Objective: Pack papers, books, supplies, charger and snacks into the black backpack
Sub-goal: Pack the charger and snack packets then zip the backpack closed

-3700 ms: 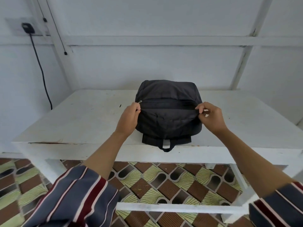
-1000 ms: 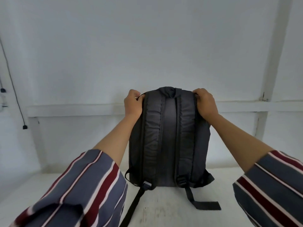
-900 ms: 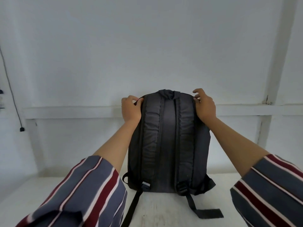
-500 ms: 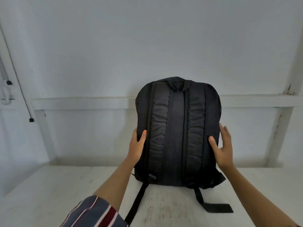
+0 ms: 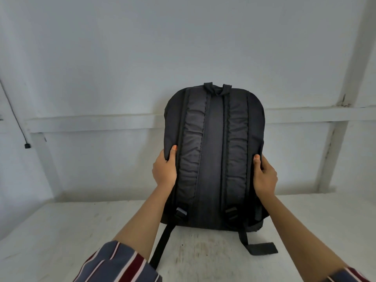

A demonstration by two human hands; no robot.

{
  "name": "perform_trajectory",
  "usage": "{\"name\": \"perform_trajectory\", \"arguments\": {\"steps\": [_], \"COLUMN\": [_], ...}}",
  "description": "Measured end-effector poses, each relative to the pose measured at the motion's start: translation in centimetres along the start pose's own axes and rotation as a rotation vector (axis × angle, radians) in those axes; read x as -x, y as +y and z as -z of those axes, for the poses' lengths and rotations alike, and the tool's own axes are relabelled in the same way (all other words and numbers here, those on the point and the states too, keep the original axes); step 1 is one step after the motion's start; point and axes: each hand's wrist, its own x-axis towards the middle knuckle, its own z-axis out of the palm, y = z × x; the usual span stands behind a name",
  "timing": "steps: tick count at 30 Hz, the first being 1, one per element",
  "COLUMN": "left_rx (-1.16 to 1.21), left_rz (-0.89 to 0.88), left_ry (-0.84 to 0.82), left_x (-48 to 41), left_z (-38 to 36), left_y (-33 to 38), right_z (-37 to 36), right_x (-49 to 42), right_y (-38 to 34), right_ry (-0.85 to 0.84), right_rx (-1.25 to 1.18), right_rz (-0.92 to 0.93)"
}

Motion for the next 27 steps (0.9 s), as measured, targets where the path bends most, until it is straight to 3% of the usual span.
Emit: {"name": "perform_trajectory", "arguments": {"steps": [8, 11, 14, 18, 22, 27], "left_rx": [0.057, 0.013, -0.303, -0.673, -0.870, -0.968], "left_rz": [0.147, -0.020, -0.375, -0.690, -0.703, -0.633], "left_ry": [-0.204, -0.126, -0.035, -0.170, -0.253, -0.311], "left_x": [0.3, 1.4, 2.2, 4.0, 3.8, 2.7], "left_z": [1.0, 1.1, 0.8, -1.0, -2.8, -2.9], "left_y": [-2.2, -2.3, -2.2, -3.1, -5.0, -4.3], "right_z": [-0.7, -0.7, -1.0, -2.4, -4.2, -4.7], "right_x": [-1.9, -1.3, 0.7, 4.0, 4.3, 2.9], "right_y": [1.2, 1.4, 0.6, 0.3, 2.1, 2.4], "right_ry": [-0.291, -0.248, -0.069, -0.156, -0.325, -0.398], "right_rx": [0.150, 0.234, 0.384, 0.610, 0.881, 0.923], "right_rz": [-0.066, -0.023, 0.179, 0.503, 0.525, 0.492]}}
